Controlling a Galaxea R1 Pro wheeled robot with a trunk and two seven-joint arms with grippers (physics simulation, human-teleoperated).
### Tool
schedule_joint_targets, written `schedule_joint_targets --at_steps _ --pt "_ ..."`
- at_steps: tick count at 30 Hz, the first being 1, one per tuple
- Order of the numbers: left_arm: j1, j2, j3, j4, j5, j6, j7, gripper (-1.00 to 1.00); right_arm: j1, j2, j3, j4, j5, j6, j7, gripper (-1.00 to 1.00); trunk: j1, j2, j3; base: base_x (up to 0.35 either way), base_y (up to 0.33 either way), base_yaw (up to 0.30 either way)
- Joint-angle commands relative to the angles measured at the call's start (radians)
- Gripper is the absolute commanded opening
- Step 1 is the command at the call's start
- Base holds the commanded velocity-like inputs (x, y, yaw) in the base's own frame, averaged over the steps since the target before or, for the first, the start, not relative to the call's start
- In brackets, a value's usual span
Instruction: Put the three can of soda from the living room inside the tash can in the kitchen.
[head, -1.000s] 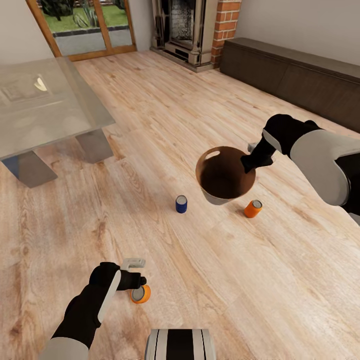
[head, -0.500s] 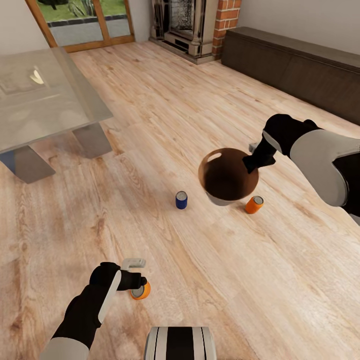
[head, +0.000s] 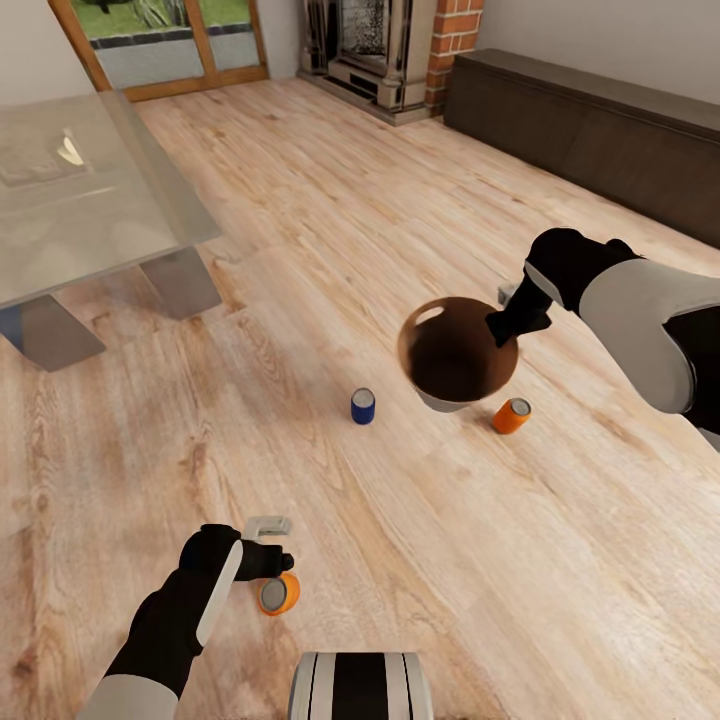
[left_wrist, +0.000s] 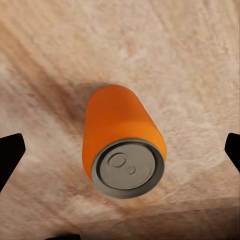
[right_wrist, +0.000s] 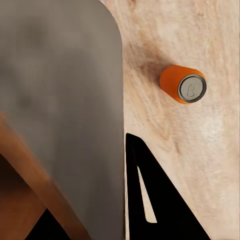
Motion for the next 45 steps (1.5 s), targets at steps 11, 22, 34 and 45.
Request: schedule_joint_targets --at_steps 11,22,34,45 --pt "0.000 0.000 0.000 0.000 0.000 0.000 0.000 1.00 -0.001 -0.002 -0.019 -0.001 -0.022 0.004 0.005 -1.00 0.005 -0.003 -0.042 0.001 0.000 0.000" --pt "0.000 0.000 0.000 0.000 0.000 0.000 0.000 1.00 -0.001 0.000 -0.013 -0.001 -0.022 0.004 0.005 -1.00 0.005 -0.003 -0.046 0.000 0.000 0.000" --pt "0.000 0.000 0.000 0.000 0.000 0.000 0.001 1.00 -0.001 0.005 -0.002 -0.001 -0.022 0.004 0.005 -1.00 0.008 -0.005 -0.073 0.000 0.000 0.000" --pt "0.000 0.000 0.000 0.000 0.000 0.000 0.002 1.00 -0.001 0.007 -0.001 -0.001 -0.022 0.004 0.005 -1.00 0.010 -0.006 -0.089 0.000 0.000 0.000"
